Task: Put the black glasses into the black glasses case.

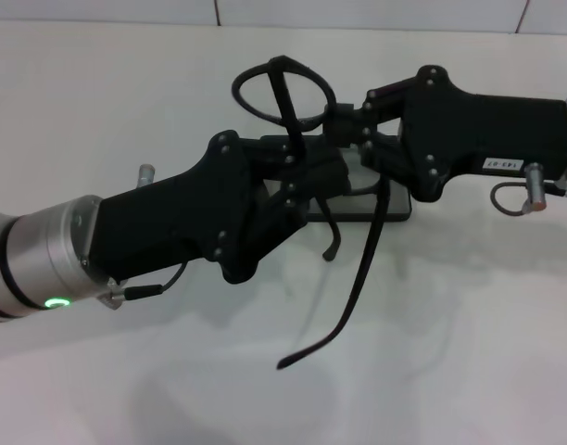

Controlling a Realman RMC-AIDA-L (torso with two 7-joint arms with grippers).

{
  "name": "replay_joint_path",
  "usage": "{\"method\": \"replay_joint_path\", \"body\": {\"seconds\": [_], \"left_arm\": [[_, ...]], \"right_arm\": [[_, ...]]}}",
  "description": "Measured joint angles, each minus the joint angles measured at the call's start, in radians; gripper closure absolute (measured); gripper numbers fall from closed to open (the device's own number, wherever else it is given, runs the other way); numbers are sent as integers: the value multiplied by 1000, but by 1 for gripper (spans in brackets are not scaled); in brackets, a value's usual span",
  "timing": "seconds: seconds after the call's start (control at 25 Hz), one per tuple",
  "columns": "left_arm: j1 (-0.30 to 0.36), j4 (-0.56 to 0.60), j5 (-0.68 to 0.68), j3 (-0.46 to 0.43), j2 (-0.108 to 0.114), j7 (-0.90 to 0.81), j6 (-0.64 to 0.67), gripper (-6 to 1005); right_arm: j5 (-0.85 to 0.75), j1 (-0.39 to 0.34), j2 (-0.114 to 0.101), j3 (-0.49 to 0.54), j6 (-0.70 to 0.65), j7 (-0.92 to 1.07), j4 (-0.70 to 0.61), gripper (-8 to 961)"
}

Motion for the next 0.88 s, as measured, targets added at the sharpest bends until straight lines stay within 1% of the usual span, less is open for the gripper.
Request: {"method": "replay_joint_path", "body": {"seconds": [0.2,0.88], "left_arm": [[0,0,-1,0,0,0,-7,935],[0,-31,-11,-7,-2,8,-37,935]], "right_arm": [[0,14,0,-2,-20,0,27,895],[1,15,5,0,-40,-2,33,895]]}}
